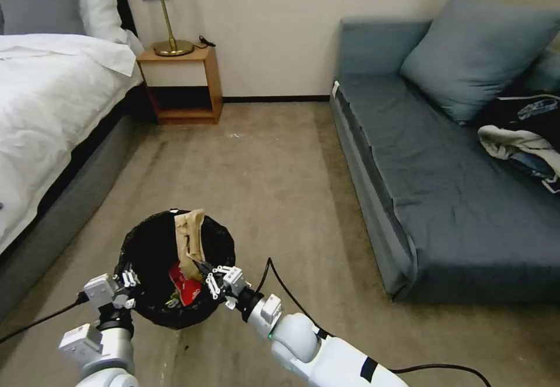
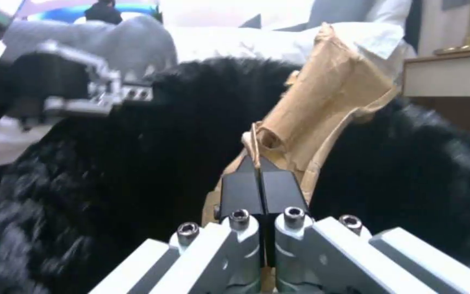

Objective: Pick up the trash bin, then pick up the garbage on the floor and place it into the trash bin.

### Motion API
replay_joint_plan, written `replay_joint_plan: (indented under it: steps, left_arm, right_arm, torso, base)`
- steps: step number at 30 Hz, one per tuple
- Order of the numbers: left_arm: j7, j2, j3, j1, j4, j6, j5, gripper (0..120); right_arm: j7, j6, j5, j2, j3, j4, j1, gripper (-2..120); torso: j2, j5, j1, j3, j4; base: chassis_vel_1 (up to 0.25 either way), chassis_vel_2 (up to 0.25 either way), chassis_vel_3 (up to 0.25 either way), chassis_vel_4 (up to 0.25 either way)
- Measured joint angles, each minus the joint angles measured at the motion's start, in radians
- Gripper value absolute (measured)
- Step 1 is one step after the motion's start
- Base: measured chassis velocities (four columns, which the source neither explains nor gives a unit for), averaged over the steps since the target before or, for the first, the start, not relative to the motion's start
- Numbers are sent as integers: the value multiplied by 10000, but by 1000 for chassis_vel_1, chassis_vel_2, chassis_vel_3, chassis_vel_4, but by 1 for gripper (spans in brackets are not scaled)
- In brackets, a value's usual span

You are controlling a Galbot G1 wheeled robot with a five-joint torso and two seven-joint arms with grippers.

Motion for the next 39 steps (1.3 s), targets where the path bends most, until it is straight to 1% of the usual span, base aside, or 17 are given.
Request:
replay_joint_plan:
  steps: [6,9,10,13,16,19,20,21,24,25,27,28,32,33,34,36,39]
  left_arm:
    - [21,8,-25,-30,-37,3,-11,7]
    - [35,-14,-34,-49,-37,3,-73,7]
    - [35,-14,-34,-49,-37,3,-73,7]
    - [42,-43,-42,-87,-37,4,-92,7]
    - [49,-44,-65,-112,-36,0,-92,7]
    - [54,-42,-101,-136,-29,-9,-99,7]
    - [50,-24,-168,-184,12,-37,-165,7]
    - [50,-24,-168,-184,12,-37,-165,7]
    - [-378,101,-492,-500,89,-121,-1132,7]
    - [-378,101,-492,-500,89,-121,-1132,7]
    - [-1235,279,-571,-1068,549,-307,-2487,7]
    - [-1235,279,-571,-1068,549,-307,-2487,7]
    - [-2124,470,-712,-1548,1199,-141,-4557,7]
    - [-2124,470,-712,-1548,1199,-141,-4557,7]
    - [-2368,502,-750,-1663,1365,-58,-5028,7]
    - [-2690,552,-803,-1875,1743,-2,-5734,7]
    - [-2861,567,-827,-2033,2106,32,-6196,7]
  right_arm:
    - [-45,-197,-357,-107,1,239,-149,0]
    - [-12,-336,-418,-180,50,434,-187,11]
    - [-12,-336,-418,-180,50,434,-187,11]
    - [1,-437,-419,-283,129,642,-215,25]
    - [-70,-509,-404,-357,199,787,-255,36]
    - [-118,-539,-386,-404,277,897,-296,42]
    - [-124,-548,-340,-445,399,1056,-363,51]
    - [-124,-548,-340,-445,399,1056,-363,51]
    - [364,-559,-2,-618,919,1866,-629,64]
    - [364,-559,-2,-618,919,1866,-629,64]
    - [1171,-832,-75,-819,1685,2463,-928,77]
    - [1171,-832,-75,-819,1685,2463,-928,77]
    - [1466,-933,-724,-1075,2988,2989,-1554,93]
    - [1466,-933,-724,-1075,2988,2989,-1554,93]
    - [1523,-903,-873,-1125,3320,3172,-1814,98]
    - [1639,-891,-1034,-1232,3868,3562,-2334,99]
    - [1705,-874,-1088,-1327,4267,3890,-2804,100]
  torso:
    - [0,0,0,1,0]
    - [0,0,0,1,0]
    - [0,0,0,1,0]
    - [0,0,0,1,0]
    - [0,1,0,0,0]
    - [0,0,0,0,0]
    - [0,1,0,1,0]
    - [0,1,0,1,0]
    - [0,2,0,1,1]
    - [0,2,0,1,1]
    - [0,1,0,0,0]
    - [0,1,0,0,0]
    - [0,0,0,2,0]
    - [0,0,0,2,0]
    - [0,0,0,2,0]
    - [0,1,0,2,-1]
    - [0,0,0,1,-2]
  base:
    - [0,0,0,0]
    - [0,0,0,0]
    - [0,0,0,0]
    - [0,0,0,0]
    - [0,0,0,0]
    - [0,0,0,0]
    - [0,0,0,0]
    - [0,0,0,0]
    - [0,0,0,0]
    - [0,0,0,0]
    - [0,0,0,0]
    - [0,0,0,0]
    - [0,0,0,0]
    - [0,0,0,0]
    - [0,0,0,0]
    - [0,0,0,0]
    - [0,0,0,0]
